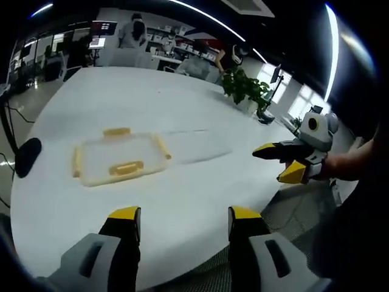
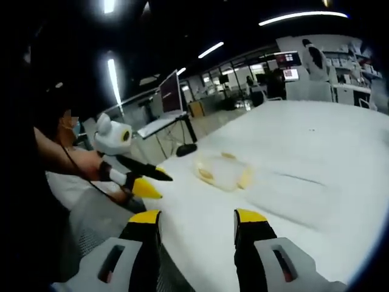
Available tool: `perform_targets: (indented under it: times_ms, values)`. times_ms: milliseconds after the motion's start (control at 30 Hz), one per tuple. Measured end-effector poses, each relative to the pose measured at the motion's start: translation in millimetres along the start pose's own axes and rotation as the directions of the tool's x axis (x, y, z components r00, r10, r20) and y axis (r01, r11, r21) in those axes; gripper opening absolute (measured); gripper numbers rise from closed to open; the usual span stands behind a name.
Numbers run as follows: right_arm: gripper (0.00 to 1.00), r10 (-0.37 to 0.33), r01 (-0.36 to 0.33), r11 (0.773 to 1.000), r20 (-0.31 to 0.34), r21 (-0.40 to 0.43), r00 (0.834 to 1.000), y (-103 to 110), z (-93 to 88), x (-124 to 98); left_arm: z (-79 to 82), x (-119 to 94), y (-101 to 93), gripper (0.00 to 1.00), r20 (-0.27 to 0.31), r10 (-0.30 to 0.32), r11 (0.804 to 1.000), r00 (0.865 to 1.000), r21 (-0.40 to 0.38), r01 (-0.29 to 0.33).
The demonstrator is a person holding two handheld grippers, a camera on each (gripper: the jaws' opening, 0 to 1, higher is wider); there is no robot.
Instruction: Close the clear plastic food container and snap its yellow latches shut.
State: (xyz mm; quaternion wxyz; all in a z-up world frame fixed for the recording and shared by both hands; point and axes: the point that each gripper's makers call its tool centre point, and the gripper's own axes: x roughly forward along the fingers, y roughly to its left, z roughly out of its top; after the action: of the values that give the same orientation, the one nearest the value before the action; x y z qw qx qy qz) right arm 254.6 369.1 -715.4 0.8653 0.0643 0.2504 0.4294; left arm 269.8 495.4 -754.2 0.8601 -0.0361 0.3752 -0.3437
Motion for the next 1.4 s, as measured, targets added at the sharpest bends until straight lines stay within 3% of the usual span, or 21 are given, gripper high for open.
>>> perform_targets:
  times_ms: [400, 733, 867, 1400]
  values:
    - [0.46, -0.097, 0.097, 0.995, 0.017, 0.018, 0.995, 2, 11.1, 16, 1.2, -15, 14.7, 0.56, -0.032, -0.065, 0.996, 0.997, 0.054, 0.067]
    - [0.46, -0.13, 0.13, 0.991, 0.0, -0.014, 0.991, 9, 21.0, 34, 9.6, -21, 40.2, 0.56, -0.026, -0.082, 0.992, 0.996, 0.096, 0.085]
    - [0.46, -0.147, 0.147, 0.989, -0.007, -0.017, 0.989, 6, 23.0, 44, 13.0, -21, 47.4, 0.56, -0.024, -0.104, 0.991, 0.994, 0.077, 0.105]
    - [0.46, -0.225, 0.225, 0.974, -0.018, -0.012, 0.974, 5, 29.5, 69, 11.7, -22, 75.6, 0.54, -0.048, -0.147, 0.981, 0.988, 0.121, 0.151]
